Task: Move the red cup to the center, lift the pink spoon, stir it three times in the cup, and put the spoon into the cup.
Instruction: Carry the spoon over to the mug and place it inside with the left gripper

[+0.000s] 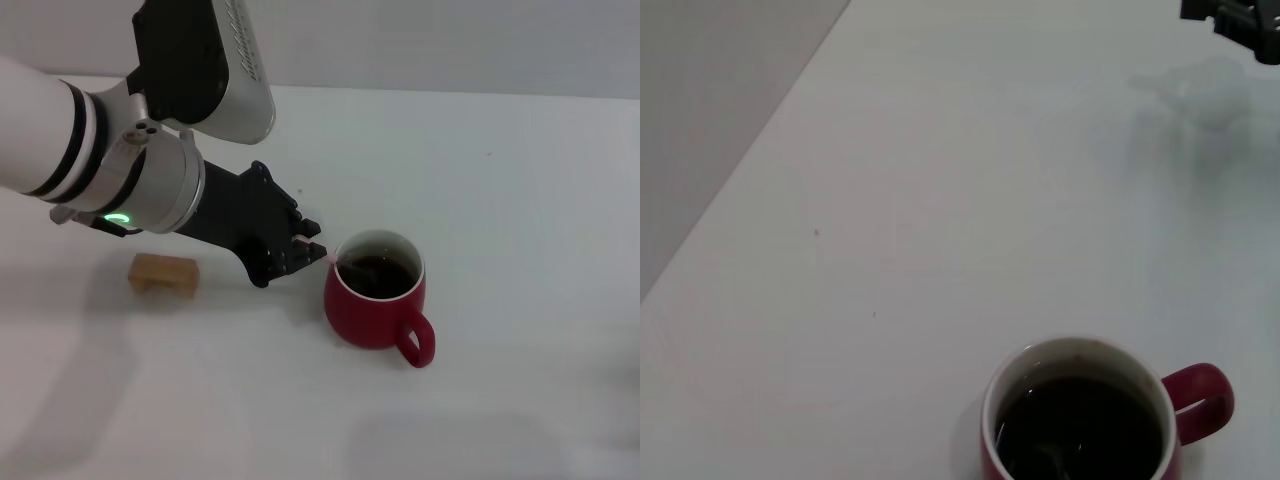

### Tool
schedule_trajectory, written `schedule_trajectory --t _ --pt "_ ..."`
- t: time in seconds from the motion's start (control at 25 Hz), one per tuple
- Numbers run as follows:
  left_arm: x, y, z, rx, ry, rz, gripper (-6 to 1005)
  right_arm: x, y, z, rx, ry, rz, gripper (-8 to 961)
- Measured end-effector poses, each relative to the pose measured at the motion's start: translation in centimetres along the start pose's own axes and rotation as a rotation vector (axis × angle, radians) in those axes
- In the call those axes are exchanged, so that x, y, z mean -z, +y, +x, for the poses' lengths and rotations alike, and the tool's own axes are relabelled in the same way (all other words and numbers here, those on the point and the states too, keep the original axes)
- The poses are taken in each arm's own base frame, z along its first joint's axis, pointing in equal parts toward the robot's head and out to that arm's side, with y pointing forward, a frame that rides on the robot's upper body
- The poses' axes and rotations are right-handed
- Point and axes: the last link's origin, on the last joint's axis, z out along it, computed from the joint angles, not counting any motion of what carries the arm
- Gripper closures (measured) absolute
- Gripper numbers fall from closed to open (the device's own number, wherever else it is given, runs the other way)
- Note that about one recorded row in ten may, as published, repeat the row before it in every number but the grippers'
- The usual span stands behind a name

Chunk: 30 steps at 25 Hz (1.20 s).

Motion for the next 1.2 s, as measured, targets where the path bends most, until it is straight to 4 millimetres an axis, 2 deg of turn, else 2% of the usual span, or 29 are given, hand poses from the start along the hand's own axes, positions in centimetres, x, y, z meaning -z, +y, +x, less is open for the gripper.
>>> schedule_trajectory --t 0.52,0.8,1.2 --pt "-0.2 -0.4 1.3 -0.022 0.033 0.021 795 0.0 -0.2 0.0 0.006 0.000 0.000 954" --pt "-0.6 0.4 2.4 -0.044 0.064 -0.020 794 0.0 -0.2 0.0 0.008 0.000 0.001 954" --pt "0.5 1.6 1.4 -0.032 0.057 -0.036 792 -0.2 0.0 0.0 0.004 -0.001 -0.008 954"
